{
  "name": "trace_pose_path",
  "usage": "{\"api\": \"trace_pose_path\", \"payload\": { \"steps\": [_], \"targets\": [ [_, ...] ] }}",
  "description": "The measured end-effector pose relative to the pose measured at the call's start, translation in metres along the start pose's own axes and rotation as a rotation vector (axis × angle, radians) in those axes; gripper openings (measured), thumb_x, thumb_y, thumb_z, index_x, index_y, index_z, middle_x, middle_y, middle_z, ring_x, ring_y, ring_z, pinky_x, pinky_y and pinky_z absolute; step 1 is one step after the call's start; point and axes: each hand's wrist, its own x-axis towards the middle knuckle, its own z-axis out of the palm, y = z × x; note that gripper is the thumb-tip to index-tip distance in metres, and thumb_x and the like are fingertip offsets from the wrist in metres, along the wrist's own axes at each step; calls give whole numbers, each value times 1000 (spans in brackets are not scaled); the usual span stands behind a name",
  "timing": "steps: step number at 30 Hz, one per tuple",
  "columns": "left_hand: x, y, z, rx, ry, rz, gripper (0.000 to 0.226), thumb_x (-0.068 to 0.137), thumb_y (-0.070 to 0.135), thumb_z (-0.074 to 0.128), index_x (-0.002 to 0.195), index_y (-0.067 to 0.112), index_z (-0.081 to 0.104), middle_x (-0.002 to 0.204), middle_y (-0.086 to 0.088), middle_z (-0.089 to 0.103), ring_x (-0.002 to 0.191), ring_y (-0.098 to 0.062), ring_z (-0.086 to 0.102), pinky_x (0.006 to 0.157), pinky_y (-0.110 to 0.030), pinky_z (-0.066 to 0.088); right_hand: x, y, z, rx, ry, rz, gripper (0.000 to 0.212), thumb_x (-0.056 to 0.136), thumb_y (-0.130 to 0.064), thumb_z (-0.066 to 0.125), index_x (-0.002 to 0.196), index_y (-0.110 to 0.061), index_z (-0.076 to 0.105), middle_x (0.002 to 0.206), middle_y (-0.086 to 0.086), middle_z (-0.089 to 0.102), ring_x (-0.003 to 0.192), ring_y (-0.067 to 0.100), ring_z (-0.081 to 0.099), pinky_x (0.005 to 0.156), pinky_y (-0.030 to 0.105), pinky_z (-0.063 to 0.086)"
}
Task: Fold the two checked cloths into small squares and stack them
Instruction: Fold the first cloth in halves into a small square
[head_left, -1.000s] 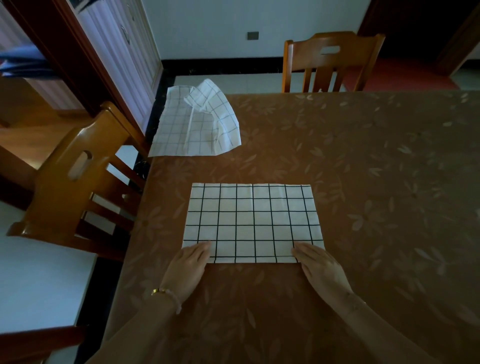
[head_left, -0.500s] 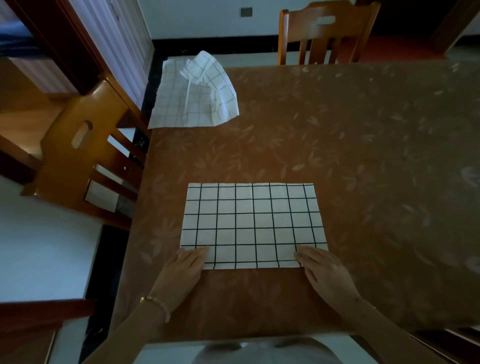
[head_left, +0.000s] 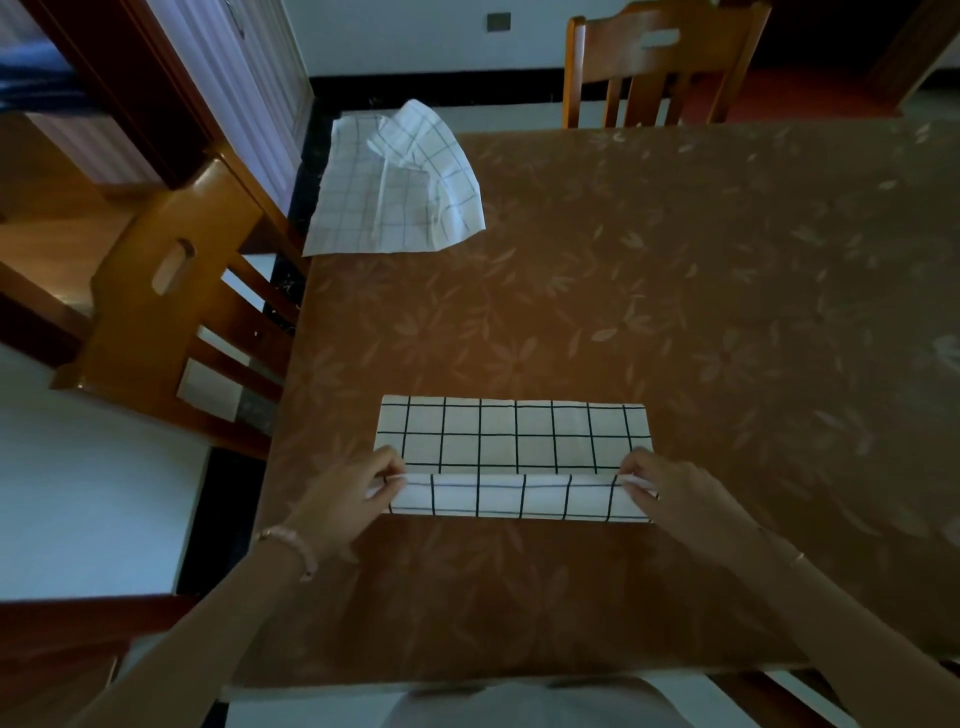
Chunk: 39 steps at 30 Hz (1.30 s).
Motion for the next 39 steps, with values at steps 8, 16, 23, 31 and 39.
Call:
{"api": "trace_pose_path", "payload": {
  "steps": [8, 16, 23, 31, 39],
  "targets": [
    [56, -4, -3, 107, 144, -86, 7, 91, 21, 56, 89, 23, 62, 86, 14, 55, 83, -5, 55, 70, -16, 43, 47, 6, -16, 50, 196, 39, 7, 90, -17, 57, 88, -19, 64, 79, -13, 55, 70, 6, 55, 58, 13, 35],
    [91, -15, 2, 192, 186, -150, 18, 93, 22, 52, 100, 17, 68, 93, 6, 60, 83, -9, 53, 69, -24, 44, 84, 7, -13, 31, 205, 156, 15, 93, -24, 53, 97, -20, 67, 95, -5, 62, 82, 10, 59, 69, 21, 47],
    [102, -24, 13, 241, 186, -208, 12, 91, 20, 55, 97, 19, 66, 92, 6, 64, 86, -11, 55, 73, -25, 46, 100, 9, -8, 39, 253, 177, 10, 89, -23, 59, 97, -22, 66, 92, -9, 65, 83, 9, 58, 67, 19, 41],
    [111, -28, 19, 253, 226, -175, 5, 86, 16, 61, 88, 18, 66, 86, 5, 62, 80, -14, 56, 70, -34, 50, 110, 13, -3, 23, 275, 184, 7, 87, -21, 62, 93, -21, 66, 87, -7, 66, 80, 12, 58, 69, 25, 47],
    [120, -34, 25, 345, 249, -163, 4, 83, 16, 65, 86, 18, 67, 86, 3, 62, 83, -20, 57, 69, -32, 43, 111, 13, 0, -12, 325, 185, 19, 79, -16, 72, 95, -18, 63, 81, -4, 62, 77, 17, 55, 67, 31, 46]
  ]
}}
